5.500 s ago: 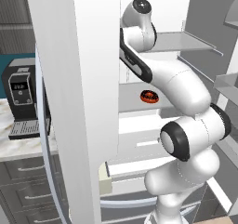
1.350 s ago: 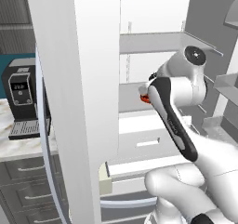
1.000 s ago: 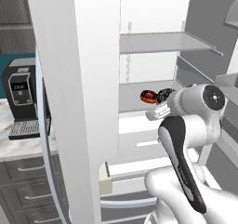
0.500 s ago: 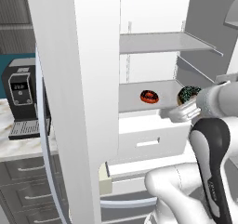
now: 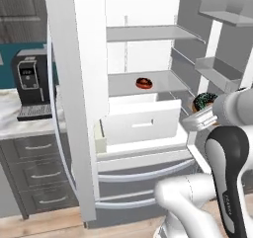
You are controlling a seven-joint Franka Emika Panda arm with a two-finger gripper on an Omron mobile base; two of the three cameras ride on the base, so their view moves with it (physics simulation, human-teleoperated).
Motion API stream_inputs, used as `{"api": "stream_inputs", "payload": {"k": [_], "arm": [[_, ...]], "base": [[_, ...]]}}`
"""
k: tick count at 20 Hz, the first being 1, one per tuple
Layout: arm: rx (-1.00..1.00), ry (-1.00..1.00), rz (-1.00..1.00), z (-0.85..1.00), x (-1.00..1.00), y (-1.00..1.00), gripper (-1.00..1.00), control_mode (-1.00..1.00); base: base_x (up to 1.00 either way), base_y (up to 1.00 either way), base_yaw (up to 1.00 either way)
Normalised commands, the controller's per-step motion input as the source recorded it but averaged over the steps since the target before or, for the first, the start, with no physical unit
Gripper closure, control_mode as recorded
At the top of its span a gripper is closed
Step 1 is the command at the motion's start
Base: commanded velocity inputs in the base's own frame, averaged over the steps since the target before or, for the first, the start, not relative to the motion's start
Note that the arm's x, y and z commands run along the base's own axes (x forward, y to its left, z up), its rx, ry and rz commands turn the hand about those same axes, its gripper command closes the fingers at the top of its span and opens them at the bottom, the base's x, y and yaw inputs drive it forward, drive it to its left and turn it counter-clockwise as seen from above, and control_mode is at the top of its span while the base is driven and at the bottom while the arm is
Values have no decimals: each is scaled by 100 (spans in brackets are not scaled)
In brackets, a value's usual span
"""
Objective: Take the donuts from the fridge and place them on the empty tray on the dining counter.
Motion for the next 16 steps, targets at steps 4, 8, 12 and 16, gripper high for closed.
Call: {"api": "stream_inputs", "payload": {"k": [4, 8, 12, 16], "arm": [[0, 0, 0, 0, 0, 0, 100, 100], [0, 0, 0, 0, 0, 0, 100, 100], [0, 0, 0, 0, 0, 0, 100, 100], [0, 0, 0, 0, 0, 0, 100, 100]], "base": [[-80, -4, 0], [-65, -5, 0], [-46, -19, 3], [-39, -18, 5]]}}
